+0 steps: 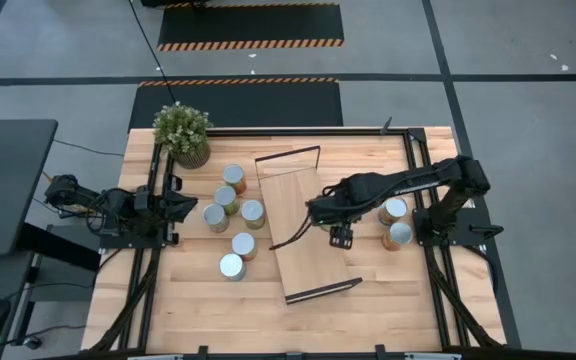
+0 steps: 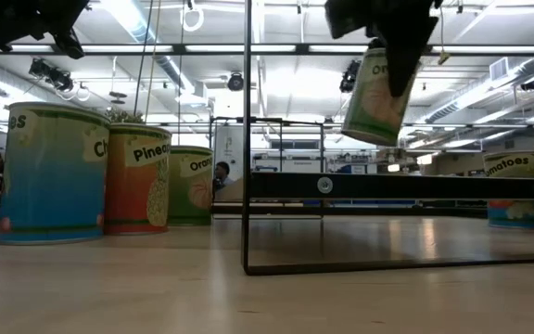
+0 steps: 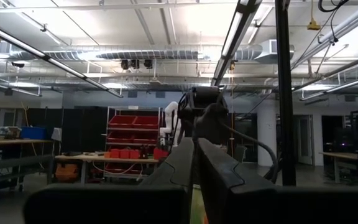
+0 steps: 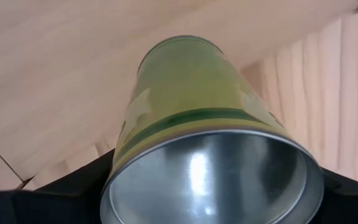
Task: Pick and place cans onto a shelf
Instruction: Put the right canned oranges on the shelf
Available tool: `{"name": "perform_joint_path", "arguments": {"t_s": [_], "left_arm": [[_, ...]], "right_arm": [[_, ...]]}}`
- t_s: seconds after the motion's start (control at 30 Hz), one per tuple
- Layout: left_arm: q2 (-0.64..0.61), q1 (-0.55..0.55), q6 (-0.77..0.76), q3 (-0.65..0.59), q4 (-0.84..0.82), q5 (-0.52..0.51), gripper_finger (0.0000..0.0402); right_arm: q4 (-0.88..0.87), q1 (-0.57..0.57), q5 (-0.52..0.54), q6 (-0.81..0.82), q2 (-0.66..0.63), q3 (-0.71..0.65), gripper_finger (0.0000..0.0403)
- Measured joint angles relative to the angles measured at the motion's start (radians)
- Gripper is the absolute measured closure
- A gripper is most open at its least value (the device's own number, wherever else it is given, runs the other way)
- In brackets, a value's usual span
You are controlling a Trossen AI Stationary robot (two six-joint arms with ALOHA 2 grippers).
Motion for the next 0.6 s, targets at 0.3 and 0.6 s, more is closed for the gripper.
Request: {"name": "perform_joint_path", "arguments": {"t_s": [0.3,0.6], "left_arm": [[0.000,0.000,0.000,0.000,0.000,0.000,0.0374],[0.000,0.000,0.000,0.000,0.000,0.000,0.0374]], "right_arm": [[-0.032,-0.022,0.022,-0.119,0.044,0.068,0.0085],[0.030,-0.063,0.088,-0.435,0.044,0.060,0.0085]]}}
